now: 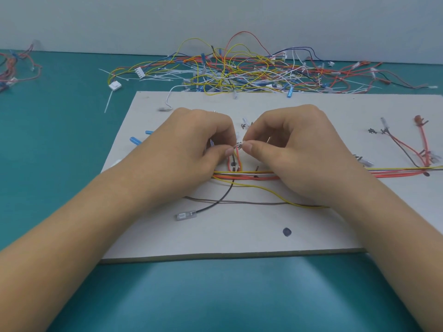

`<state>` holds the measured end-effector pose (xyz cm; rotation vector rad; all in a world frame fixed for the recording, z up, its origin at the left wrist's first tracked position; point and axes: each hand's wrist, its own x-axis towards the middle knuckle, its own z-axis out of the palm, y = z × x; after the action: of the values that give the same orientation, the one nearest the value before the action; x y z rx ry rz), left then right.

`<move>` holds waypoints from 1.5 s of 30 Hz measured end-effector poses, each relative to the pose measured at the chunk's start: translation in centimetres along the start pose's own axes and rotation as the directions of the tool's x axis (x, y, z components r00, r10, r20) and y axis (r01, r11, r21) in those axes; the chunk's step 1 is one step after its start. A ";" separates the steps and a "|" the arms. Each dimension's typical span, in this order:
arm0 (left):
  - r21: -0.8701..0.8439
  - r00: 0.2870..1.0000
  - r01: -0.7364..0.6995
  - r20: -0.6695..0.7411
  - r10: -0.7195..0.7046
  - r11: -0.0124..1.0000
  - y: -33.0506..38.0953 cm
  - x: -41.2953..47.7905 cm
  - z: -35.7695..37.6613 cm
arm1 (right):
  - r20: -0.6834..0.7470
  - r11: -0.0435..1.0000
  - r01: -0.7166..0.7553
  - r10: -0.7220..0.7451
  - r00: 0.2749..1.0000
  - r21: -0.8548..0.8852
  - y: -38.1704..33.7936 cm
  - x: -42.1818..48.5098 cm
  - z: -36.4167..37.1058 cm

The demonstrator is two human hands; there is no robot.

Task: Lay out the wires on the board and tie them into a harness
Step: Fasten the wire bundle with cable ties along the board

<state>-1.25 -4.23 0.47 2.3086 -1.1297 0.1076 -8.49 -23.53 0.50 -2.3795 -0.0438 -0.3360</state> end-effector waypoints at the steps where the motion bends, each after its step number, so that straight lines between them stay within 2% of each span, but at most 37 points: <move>1: 0.000 1.000 0.002 0.003 -0.002 1.000 0.0 0.0 0.0 | 0.003 1.000 -0.003 0.003 1.000 0.005 0.0 0.0 0.0; 10: -0.074 0.997 0.060 0.050 -0.057 0.995 0.0 0.0 0.6 | 0.028 1.000 0.022 -0.022 0.999 0.016 -0.1 0.0 0.0; 15: -0.082 0.998 0.052 0.037 -0.049 0.995 0.1 -0.1 0.5 | 0.031 0.999 0.048 -0.048 0.998 0.010 -0.2 0.0 0.1; 35: -0.072 0.999 0.030 0.027 -0.028 0.997 -0.2 0.0 0.4 | 0.023 1.000 0.001 -0.001 1.000 -0.009 -0.3 0.0 0.3; 45: -0.181 0.997 0.079 0.024 -0.076 0.980 0.0 -0.1 0.4 | 0.055 0.999 -0.014 0.012 0.998 0.034 -0.5 0.0 0.2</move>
<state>-1.40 -4.36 0.15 2.1906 -1.0126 -0.0437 -8.54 -22.99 0.65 -2.3535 -0.0588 -0.2616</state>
